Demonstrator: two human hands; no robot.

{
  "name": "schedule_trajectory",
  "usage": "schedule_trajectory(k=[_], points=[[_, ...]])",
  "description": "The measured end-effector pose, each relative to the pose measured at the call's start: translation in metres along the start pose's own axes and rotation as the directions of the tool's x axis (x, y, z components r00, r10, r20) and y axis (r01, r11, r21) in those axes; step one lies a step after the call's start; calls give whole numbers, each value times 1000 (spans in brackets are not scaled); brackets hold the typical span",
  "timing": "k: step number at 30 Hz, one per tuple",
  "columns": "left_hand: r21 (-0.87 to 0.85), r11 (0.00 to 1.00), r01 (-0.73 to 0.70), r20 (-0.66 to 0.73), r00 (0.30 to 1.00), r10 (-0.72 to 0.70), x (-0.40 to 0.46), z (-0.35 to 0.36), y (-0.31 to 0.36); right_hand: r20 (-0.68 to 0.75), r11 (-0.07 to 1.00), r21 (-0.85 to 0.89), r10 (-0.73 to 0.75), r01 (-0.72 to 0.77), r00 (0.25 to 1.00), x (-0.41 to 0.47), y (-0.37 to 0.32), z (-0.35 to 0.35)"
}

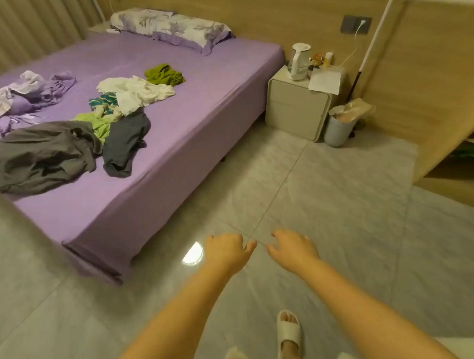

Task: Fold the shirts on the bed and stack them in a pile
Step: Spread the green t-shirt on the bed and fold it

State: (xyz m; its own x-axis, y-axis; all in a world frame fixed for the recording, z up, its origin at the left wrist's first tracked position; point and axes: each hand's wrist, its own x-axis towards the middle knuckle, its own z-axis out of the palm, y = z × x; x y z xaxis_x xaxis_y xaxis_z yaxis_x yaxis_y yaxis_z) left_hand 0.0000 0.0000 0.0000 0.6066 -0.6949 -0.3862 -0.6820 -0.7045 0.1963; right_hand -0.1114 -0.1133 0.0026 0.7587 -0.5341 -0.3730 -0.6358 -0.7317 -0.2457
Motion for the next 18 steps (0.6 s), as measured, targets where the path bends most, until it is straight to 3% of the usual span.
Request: schedule_trajectory(k=[10,18], points=[[41,997,68,27,997,-69,69,22,44,163,1000,0,-31,31,986,69,65,-10],[20,991,136,102,985,-137,109,11,45,220,998,40,-56,48,974,121,65,-21]])
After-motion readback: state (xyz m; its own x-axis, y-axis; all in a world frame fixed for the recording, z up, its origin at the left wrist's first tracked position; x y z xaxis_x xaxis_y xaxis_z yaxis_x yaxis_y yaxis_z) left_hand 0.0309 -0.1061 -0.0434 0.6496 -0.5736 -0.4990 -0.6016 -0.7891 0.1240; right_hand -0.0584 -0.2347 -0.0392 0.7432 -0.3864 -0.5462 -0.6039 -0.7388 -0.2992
